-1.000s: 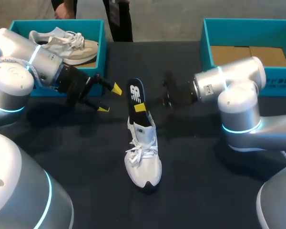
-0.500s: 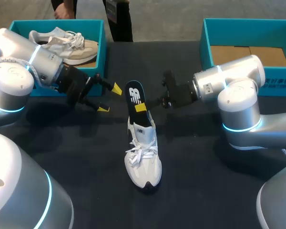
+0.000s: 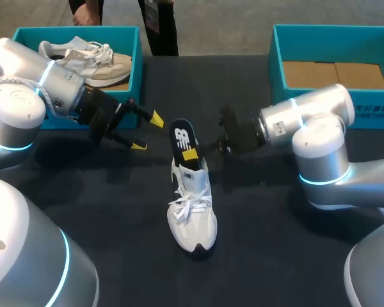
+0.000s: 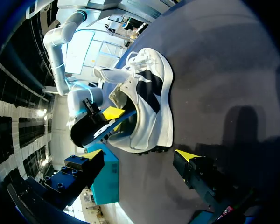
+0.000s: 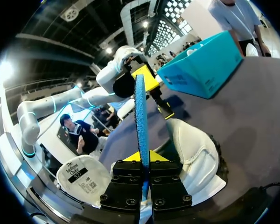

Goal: Take the shoe out of the shoebox, open the shoe tongue, remove and reinsert the insole, then place the shoe into the shoebox

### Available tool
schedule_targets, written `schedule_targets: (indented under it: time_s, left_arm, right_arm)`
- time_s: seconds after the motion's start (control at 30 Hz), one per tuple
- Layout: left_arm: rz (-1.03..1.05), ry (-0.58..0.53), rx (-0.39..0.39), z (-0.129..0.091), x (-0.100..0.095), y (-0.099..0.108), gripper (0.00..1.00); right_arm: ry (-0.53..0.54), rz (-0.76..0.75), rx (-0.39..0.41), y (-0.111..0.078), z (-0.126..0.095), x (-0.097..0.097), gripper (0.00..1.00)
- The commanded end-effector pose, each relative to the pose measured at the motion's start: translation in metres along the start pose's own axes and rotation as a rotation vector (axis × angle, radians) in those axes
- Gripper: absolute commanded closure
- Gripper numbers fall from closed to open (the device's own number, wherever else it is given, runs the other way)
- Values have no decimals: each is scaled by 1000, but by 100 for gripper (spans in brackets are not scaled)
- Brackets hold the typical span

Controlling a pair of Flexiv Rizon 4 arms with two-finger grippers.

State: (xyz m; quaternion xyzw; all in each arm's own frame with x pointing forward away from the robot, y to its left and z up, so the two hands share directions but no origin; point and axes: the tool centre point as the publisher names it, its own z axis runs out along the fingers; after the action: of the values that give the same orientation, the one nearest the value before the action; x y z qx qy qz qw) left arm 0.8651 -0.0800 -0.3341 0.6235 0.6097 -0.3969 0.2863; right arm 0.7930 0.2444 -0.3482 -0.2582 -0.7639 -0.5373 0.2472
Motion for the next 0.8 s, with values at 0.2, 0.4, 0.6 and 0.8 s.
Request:
schedule_targets:
  time_s: [0.2, 0.4, 0.6, 0.8]
  left_arm:
    - [1, 1, -3, 1, 0, -1, 0]
    - [1, 1, -3, 1, 0, -1, 0]
    - [1, 1, -3, 1, 0, -1, 0]
    - [1, 1, -3, 1, 0, -1, 0]
  right_arm:
    - [-8, 19, -10, -20, 4, 3, 100]
    - [-9, 29, -10, -24, 5, 2, 100]
    - [-12, 20, -18, -13, 4, 7, 66]
    - [-21, -11, -17, 7, 2, 11, 44]
